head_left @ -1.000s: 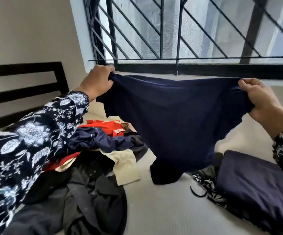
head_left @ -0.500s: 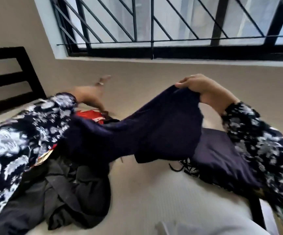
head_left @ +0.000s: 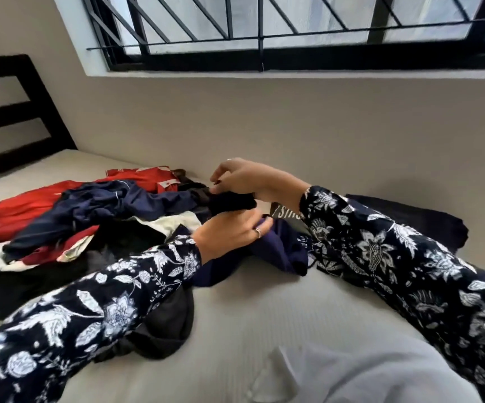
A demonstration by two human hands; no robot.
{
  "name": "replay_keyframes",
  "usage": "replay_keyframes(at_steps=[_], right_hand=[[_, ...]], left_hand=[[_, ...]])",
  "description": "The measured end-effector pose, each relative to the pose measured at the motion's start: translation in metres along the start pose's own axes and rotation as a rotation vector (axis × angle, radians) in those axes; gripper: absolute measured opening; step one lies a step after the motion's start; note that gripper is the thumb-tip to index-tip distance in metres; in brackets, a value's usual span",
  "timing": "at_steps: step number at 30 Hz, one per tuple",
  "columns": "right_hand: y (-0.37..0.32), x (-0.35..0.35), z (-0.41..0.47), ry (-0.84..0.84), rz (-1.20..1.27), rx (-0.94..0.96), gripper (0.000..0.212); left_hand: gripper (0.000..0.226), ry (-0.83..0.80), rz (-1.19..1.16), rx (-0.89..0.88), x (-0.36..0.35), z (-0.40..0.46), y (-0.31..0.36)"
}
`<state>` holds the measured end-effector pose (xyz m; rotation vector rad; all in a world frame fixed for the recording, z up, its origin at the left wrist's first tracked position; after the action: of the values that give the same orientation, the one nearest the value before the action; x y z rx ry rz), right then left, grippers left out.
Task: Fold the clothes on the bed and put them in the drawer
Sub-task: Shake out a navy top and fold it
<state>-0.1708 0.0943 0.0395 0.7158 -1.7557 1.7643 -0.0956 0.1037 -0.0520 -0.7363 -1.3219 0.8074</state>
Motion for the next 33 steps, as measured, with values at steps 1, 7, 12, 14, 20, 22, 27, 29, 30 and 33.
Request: replay_keyframes(at_steps=[1, 7, 12, 14, 20, 22, 27, 29, 30, 33], right_hand=[[-0.001, -0.002, -0.004, -0.059, 0.096, 0.021, 0.031], [0.042, -0.007, -0.017, -0.067, 0.113, 0.052, 0.039], [0.119, -0.058, -0.049, -0.238, -0.026, 0.031, 0.06], [0.133, -0.086, -0.06, -0.165, -0.084, 0.097, 0.064], [0.145, -0.122, -0.065, 0.218, -0.349, 0.368, 0.018], [0.141, -0.121, -0.069, 0.343, -0.438, 0.507, 0.012], [0.149, -0.141, -0.092, 0.138, -0.651, 0.722, 0.013], [0.167, -0.157, -0.109, -0.21, -0.644, 0.636, 0.012], [0.175, -0.162, -0.117, -0.341, -0.615, 0.557, 0.013], [0.186, -0.16, -0.132, -0.33, -0.518, 0.419, 0.016]], left_hand=[[0.049, -0.054, -0.025, 0.07, -0.002, -0.004, 0.003], [0.024, 0.023, -0.235, 0.257, -0.011, -0.056, 0.006], [0.023, 0.155, -0.34, 0.483, 0.001, -0.09, -0.005], [0.026, 0.178, -0.355, 0.6, 0.005, -0.097, -0.009], [0.027, 0.25, -0.177, 0.639, 0.022, -0.111, -0.019], [0.02, 0.251, -0.118, 0.575, 0.026, -0.123, -0.015], [0.016, -0.029, -0.379, 0.22, 0.002, -0.18, 0.041], [0.019, -0.398, -0.575, 0.075, -0.006, -0.2, 0.081], [0.018, -0.622, -0.649, 0.027, -0.013, -0.21, 0.099], [0.041, -0.613, -0.734, 0.122, -0.011, -0.218, 0.128]])
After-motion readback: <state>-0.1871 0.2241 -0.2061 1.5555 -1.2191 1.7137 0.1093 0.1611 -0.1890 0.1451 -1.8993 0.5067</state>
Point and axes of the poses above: each hand's wrist, its own z-axis towards the middle knuckle, its own x-axis out of the back of the hand, y = z × x, the point moved 3 cm from there along z, towards the middle knuckle, and after that the axes turned 5 degrees about y, right-handed, at the moved point
